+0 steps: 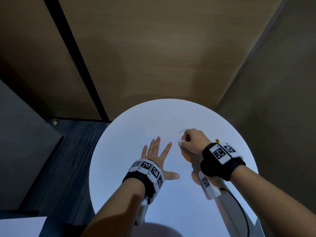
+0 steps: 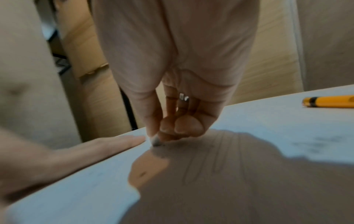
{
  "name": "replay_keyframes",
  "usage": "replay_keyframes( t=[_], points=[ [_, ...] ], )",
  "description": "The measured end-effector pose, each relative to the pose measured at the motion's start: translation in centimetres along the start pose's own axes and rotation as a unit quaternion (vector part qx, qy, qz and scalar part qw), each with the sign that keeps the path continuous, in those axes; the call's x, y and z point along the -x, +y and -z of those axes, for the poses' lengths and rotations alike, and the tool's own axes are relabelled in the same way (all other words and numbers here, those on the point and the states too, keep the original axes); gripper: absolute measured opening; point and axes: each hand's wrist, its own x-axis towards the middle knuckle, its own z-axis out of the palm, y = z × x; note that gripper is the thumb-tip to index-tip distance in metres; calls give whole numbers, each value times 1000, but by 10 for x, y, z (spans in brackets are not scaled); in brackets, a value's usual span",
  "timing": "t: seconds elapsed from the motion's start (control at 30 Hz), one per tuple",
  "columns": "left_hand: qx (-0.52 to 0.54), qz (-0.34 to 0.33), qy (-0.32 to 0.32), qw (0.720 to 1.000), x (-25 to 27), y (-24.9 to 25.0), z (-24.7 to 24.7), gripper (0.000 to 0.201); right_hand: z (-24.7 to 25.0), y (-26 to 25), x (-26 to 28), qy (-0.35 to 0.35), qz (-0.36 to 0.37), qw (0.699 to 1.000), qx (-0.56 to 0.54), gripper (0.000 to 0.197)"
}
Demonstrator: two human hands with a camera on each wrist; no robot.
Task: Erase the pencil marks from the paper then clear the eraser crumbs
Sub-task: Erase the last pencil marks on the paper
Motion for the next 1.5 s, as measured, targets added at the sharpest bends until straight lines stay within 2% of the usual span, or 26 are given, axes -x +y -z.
replay_keyframes(
  t=[0.13,0.2,0.4,0.5,0.63,0.7,0.77,0.97,1.03,1.2,1.27,1.5],
  points=[
    [4,-1,-8,1000,-1,-1,0,109,-1,9,30,-125,39,990,52,25],
    [1,0,-8,1000,-1,-1,0,109,2,12,29,-139,34,989,45,18],
    [-8,4,-5,1000,-1,0,-1,109,4,11,-3,2,-20,1000,-18,22],
    [-3,2,-3,1000,-1,1,0,109,-5,15,4,19,-11,999,-30,23],
    [-2,2,-4,1000,0,0,0,108,-3,23,31,-102,14,994,-28,14],
    [-3,1,-7,1000,-1,0,0,109,0,24,35,-133,15,991,-21,13],
    [-3,0,-8,1000,-1,0,0,109,2,23,30,-115,6,993,-20,14],
    [-7,1,-7,1000,1,1,1,108,7,14,-7,25,-27,999,-21,16],
    [-7,1,-8,1000,1,1,2,109,3,14,-5,25,-21,999,-16,16],
    [-4,1,-11,1000,0,1,1,109,0,23,31,-103,18,995,7,14],
    [-4,0,-10,1000,0,0,1,109,1,26,36,-117,18,993,6,13],
    [-7,0,-7,1000,0,0,1,108,8,18,-3,20,-36,999,-35,16]
  ],
)
